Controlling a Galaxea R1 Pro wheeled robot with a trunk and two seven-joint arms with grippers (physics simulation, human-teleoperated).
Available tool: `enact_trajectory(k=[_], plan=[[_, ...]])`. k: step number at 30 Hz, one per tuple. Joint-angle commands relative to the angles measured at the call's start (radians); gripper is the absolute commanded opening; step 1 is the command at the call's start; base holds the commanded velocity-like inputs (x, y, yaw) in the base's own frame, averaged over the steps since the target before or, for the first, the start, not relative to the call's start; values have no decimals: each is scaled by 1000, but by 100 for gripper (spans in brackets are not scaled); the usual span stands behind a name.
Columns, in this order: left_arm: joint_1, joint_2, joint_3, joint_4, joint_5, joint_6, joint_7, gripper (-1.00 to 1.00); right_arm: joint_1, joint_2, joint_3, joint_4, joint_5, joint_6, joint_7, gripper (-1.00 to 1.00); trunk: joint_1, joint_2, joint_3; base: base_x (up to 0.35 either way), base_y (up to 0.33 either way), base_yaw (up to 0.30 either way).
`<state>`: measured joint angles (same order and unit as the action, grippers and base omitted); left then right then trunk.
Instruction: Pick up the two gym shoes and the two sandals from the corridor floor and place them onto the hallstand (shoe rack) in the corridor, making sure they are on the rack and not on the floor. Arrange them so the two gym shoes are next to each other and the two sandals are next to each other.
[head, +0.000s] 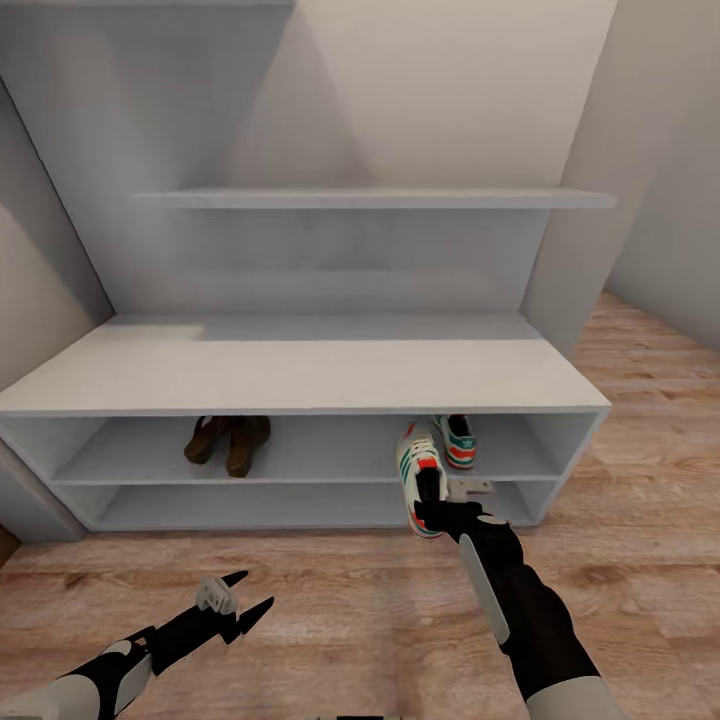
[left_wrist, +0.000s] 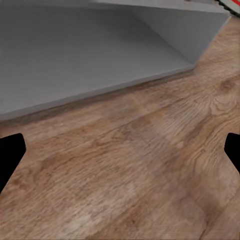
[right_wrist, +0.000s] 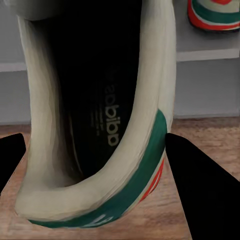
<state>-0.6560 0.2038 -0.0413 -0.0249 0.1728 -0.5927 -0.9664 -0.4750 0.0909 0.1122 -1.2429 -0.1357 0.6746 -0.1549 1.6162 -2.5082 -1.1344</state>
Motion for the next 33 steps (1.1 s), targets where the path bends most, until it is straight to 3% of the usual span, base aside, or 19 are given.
enact_trajectory(k=[1,21,33], plan=[[-1,0,-5,1,8,-1,-5,100,-1,0,1,-1,-10,3,-9,-100,0,0,-1,314,0,0],[-1,-1,-27,0,8,1,-5,100,-1,1,1,-1,-10,3,-9,-100,0,0,-1,207,0,0],[-1,-1,-28,0,8,1,-5,100,-1,0,1,-3,-10,3,-9,-100,1,-1,-9,22,0,0]])
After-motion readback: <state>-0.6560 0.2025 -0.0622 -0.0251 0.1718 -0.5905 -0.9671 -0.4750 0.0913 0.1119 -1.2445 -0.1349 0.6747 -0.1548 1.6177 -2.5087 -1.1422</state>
